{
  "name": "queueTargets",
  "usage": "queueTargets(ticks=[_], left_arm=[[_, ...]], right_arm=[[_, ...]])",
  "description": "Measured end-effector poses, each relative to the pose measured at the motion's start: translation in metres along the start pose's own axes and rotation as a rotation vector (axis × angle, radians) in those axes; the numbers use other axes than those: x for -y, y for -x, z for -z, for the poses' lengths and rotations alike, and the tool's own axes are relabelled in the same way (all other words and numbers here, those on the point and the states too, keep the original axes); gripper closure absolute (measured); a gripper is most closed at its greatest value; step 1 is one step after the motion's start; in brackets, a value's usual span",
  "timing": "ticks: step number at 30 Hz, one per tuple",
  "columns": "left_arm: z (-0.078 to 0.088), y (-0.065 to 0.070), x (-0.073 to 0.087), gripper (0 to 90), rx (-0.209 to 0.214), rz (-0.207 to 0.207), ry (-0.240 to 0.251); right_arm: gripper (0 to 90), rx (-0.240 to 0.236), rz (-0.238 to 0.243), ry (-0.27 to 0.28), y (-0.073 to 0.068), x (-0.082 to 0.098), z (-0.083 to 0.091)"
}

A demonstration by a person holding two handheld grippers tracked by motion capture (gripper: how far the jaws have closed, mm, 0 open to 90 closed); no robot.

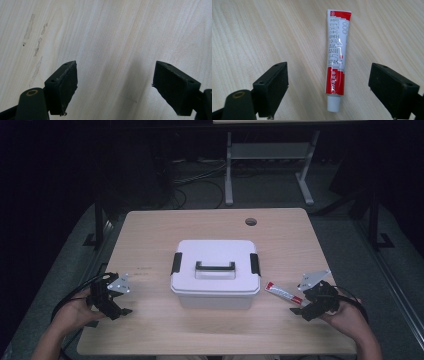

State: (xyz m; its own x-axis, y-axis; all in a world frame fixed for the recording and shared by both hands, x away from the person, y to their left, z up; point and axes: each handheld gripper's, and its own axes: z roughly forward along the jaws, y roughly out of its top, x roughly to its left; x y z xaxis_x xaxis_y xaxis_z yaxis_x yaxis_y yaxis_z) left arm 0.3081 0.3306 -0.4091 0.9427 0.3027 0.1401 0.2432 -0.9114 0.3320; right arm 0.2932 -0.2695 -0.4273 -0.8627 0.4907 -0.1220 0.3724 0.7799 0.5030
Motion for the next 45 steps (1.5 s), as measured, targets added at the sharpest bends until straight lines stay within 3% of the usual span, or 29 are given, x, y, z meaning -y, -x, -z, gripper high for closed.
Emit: queueTargets(ticks=[11,20,34,45], left_arm=[[0.014,0.001,-0.011,17.7,-0.002,-0.035,0.013],[0.033,0.001,-0.031,17.7,0.001,-0.095,0.008],[0.061,-0.004,-0.063,17.9,0.008,-0.141,-0.004],[0.075,-0.005,-0.085,17.9,0.025,-0.162,-0.013]], right_arm=[[15.8,0.004,-0.007,0.009,0.000,0.001,0.003],[15.8,0.010,-0.009,0.011,-0.002,0.002,0.005],[15.8,0.007,-0.007,0.011,-0.003,0.001,0.006],[15.8,0.015,-0.004,0.023,-0.002,0.000,0.010]])
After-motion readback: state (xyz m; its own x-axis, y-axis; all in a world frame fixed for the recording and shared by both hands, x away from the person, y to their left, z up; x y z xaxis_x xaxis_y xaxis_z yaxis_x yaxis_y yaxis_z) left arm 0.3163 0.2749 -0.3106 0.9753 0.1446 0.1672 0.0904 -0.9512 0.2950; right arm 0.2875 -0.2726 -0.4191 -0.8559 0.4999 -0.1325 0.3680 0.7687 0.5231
